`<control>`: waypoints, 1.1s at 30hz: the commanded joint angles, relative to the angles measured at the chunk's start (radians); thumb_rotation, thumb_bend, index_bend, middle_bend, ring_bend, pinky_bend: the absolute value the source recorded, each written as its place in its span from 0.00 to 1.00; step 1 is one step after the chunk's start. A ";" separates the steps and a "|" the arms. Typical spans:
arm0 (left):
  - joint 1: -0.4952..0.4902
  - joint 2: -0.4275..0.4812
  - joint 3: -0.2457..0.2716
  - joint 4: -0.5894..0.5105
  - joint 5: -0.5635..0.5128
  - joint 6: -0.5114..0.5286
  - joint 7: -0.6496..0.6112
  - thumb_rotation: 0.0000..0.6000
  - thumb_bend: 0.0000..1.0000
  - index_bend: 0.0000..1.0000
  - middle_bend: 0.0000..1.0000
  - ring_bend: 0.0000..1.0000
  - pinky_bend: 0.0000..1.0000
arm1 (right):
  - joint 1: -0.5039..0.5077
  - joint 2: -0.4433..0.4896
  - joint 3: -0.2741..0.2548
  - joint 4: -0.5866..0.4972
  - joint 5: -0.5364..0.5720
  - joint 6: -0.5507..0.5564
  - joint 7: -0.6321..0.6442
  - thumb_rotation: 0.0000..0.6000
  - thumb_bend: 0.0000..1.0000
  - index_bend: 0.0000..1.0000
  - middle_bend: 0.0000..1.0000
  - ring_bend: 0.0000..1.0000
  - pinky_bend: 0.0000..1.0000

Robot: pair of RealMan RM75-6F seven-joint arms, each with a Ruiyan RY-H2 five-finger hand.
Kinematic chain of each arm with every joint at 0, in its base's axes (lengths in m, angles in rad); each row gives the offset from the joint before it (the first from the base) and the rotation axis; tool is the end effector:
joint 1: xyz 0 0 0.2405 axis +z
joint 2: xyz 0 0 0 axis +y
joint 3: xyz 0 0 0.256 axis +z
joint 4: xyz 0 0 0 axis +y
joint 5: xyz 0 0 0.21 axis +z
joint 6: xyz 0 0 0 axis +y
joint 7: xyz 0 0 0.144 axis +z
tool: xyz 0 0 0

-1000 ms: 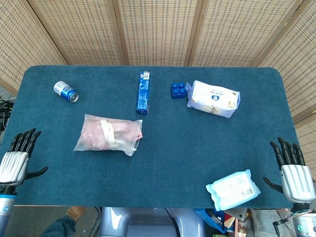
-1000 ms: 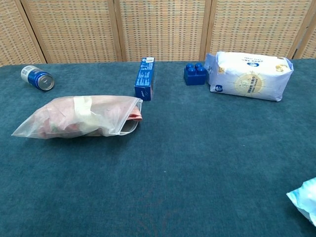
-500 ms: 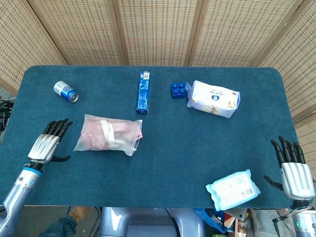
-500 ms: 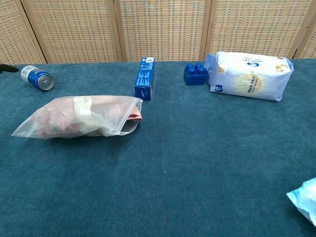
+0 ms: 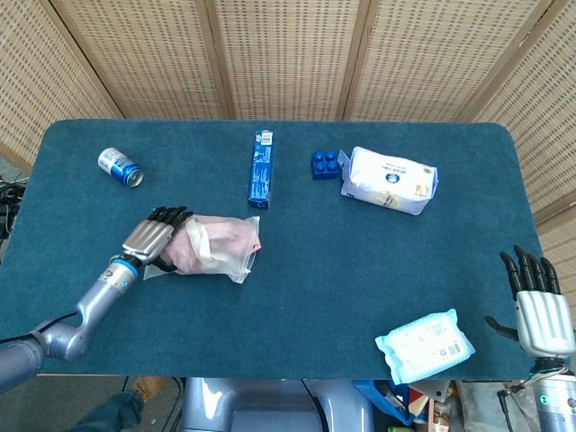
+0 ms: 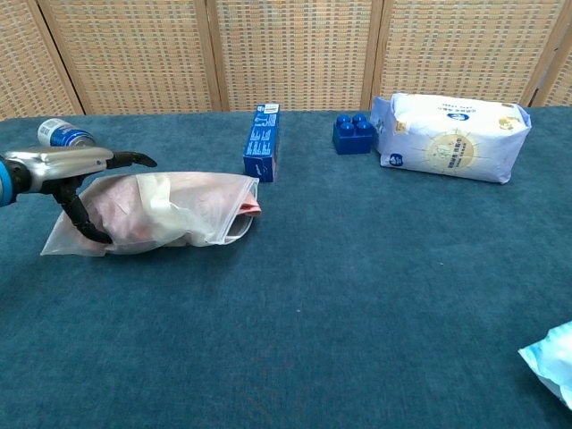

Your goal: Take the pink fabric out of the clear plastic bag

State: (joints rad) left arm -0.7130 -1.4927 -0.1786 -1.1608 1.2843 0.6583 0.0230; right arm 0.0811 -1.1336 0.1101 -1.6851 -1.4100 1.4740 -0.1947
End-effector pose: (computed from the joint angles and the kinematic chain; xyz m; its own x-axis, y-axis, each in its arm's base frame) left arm -0.2357 0.3812 0.0056 0.5078 0.4057 0.7600 0.8591 -0.3047 -0.4113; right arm -0.3031 -0.1905 0.1591 0.4795 0.0239 0.8772 -0.8758 0.0759 0.4766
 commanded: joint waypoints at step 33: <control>0.035 -0.269 0.064 0.338 0.357 0.652 -0.801 1.00 0.35 0.54 0.60 0.50 0.49 | 0.122 0.156 0.034 -0.100 -0.048 -0.186 0.315 1.00 0.00 0.04 0.00 0.00 0.00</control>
State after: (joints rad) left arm -0.6762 -1.6965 -0.1186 -0.8889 1.5903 1.2289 -0.7069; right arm 0.1530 -1.0453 0.1172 -1.7368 -1.4427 1.3549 -0.0148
